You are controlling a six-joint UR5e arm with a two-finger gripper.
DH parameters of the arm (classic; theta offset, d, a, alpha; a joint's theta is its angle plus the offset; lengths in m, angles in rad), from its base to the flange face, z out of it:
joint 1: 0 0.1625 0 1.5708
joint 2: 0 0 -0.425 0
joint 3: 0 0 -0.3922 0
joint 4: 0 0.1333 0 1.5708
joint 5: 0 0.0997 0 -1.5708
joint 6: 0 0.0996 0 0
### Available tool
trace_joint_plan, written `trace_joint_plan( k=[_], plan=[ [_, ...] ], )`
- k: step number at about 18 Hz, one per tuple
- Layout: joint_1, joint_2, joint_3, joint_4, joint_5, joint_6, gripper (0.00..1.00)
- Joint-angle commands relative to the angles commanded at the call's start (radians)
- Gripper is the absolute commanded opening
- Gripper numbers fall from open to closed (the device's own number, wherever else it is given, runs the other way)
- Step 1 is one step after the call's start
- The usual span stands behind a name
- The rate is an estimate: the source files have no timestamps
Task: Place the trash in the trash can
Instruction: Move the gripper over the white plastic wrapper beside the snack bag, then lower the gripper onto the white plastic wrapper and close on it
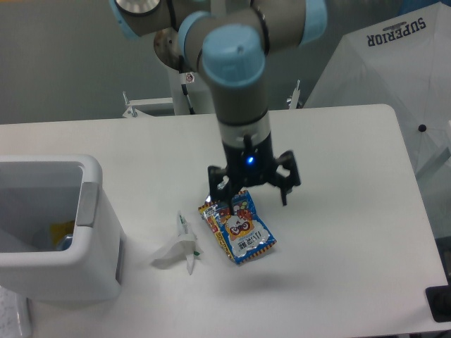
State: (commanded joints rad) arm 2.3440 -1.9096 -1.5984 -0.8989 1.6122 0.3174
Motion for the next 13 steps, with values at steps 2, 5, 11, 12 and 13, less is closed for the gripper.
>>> trace_joint_plan(
  k=[2, 5, 11, 12, 13],
  plan=[
    [-0.047, -0.037, -0.003, -0.002, 0.037, 0.058, 1.00],
    [-0.077, -0.036, -0.061, -0.002, 0.054, 0.159, 1.00],
    [-0.114, -0.054, -0.098, 0.002, 0.054, 0.293, 1.00],
    [-0.121, -0.057, -0.101, 0.006, 0.052, 0.293, 1.00],
    [-0.129, -0.065, -0.103, 0.021, 0.052, 0.293, 1.00]
  ],
)
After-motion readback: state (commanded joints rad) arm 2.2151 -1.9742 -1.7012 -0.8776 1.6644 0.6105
